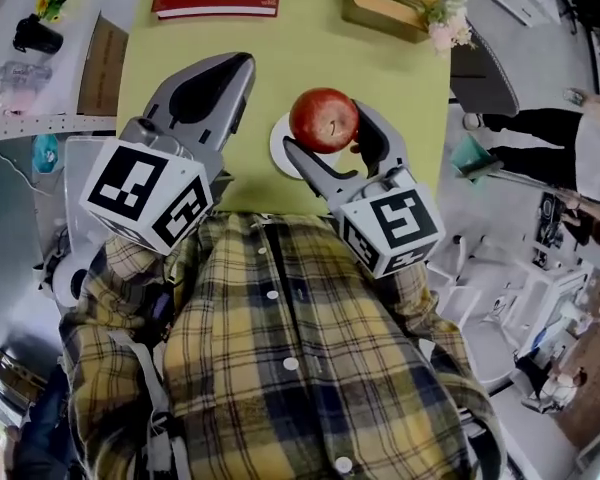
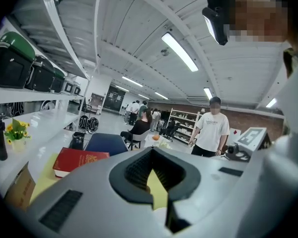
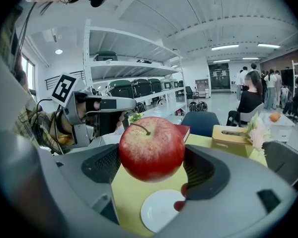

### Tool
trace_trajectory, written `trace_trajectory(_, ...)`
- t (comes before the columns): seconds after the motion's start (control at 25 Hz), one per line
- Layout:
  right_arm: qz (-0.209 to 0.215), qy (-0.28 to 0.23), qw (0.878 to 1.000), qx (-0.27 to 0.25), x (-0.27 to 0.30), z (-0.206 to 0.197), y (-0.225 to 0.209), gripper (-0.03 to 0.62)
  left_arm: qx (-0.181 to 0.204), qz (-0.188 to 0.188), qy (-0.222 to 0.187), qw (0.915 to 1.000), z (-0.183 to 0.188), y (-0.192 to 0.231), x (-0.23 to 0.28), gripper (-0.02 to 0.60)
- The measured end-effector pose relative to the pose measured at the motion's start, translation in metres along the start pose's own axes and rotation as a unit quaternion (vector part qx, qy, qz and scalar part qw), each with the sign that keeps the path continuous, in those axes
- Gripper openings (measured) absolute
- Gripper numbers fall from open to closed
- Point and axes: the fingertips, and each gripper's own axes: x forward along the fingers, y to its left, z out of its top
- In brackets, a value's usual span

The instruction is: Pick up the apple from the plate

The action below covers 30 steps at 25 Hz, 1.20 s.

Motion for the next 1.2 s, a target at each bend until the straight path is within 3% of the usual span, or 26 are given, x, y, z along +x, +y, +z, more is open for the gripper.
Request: trace_trajectory(1.2,-0.014,-0.007,1.000,0.008,-0.014,-0.005,0.008,0.379,0.014,-0.007,0.019,0.9997,-0.015,-0.002,-0.024,0.005)
